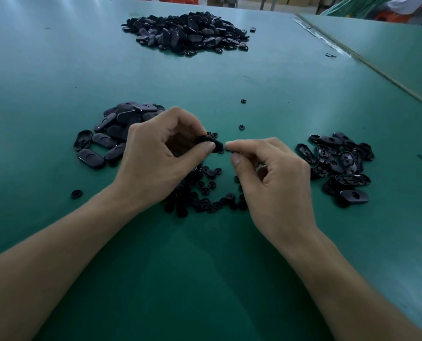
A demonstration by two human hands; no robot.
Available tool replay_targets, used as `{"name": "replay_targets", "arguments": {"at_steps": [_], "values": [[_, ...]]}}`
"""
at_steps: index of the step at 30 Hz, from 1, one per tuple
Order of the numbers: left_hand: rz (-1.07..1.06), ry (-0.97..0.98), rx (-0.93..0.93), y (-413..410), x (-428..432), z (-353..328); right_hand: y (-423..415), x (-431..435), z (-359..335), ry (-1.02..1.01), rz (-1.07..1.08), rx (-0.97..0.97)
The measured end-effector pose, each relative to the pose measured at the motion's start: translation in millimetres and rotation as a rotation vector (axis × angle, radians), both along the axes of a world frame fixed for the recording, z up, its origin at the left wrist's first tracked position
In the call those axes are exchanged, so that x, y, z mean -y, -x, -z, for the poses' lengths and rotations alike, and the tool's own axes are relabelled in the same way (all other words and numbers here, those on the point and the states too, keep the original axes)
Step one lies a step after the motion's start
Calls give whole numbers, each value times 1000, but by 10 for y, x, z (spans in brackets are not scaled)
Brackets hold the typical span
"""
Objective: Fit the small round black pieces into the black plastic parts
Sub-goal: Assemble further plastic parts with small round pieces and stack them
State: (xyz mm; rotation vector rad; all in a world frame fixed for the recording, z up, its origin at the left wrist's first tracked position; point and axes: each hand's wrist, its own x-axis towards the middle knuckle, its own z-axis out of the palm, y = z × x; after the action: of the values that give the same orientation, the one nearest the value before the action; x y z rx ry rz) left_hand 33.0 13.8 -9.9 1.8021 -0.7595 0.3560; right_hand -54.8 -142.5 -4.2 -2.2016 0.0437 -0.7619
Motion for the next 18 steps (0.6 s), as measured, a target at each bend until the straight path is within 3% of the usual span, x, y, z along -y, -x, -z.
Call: {"name": "replay_targets", "arguments": {"at_steps": [9,18], "values": [[27,-22,39,40,24,-17,-5,3,-9,-84,-31,30],[99,91,-111,135,113,2,-25,5,-16,-191,-21,25]]}}
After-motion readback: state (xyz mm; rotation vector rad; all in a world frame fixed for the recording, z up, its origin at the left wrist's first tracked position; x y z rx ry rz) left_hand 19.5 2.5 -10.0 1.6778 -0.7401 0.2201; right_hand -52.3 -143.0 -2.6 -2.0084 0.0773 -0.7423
